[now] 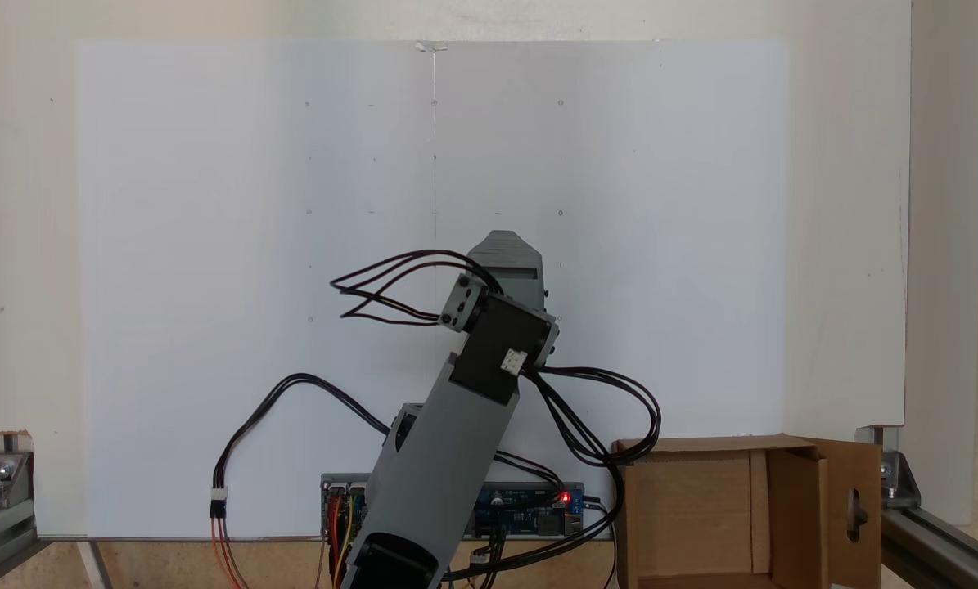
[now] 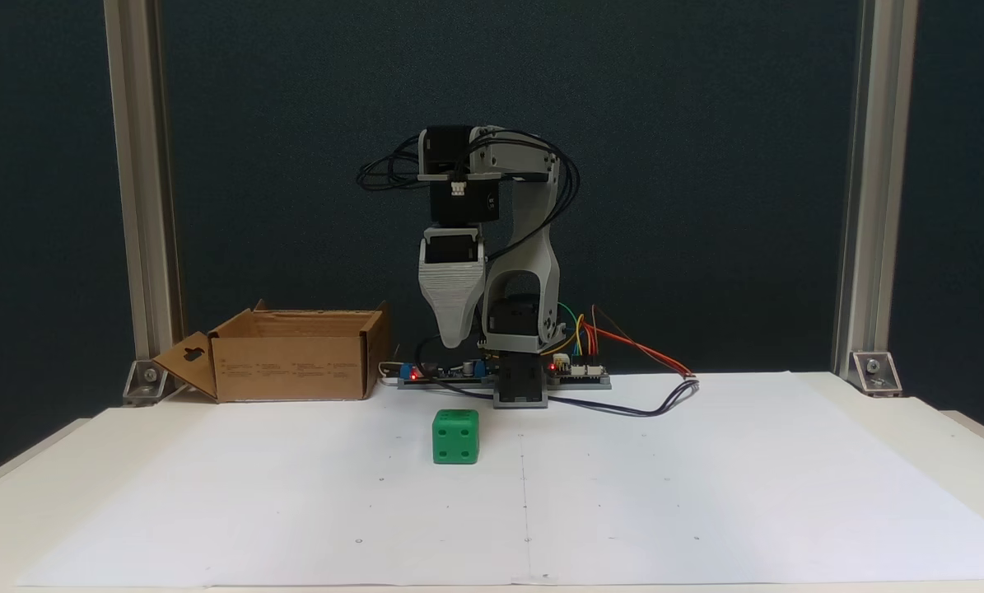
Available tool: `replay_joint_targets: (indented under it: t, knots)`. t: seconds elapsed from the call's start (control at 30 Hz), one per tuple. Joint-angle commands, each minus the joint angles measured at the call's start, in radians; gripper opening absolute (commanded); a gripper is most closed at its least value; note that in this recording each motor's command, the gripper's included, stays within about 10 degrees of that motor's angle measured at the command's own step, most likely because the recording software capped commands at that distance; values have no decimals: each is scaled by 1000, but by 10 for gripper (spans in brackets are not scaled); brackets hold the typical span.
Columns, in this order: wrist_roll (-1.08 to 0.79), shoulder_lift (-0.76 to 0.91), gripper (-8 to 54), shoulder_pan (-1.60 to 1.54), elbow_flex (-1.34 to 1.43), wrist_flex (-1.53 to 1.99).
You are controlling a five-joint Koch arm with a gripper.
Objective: Grasp a green dice and put it in the bin.
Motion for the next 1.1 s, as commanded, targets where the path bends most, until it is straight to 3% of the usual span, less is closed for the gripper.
replay_joint_targets:
  t: [0.0,0.3,1.07]
  knots:
    - [26,6,454,-12,-97,0]
    - [110,6,446,-21,-104,-3]
    - [117,-126,453,-32,-141,-11]
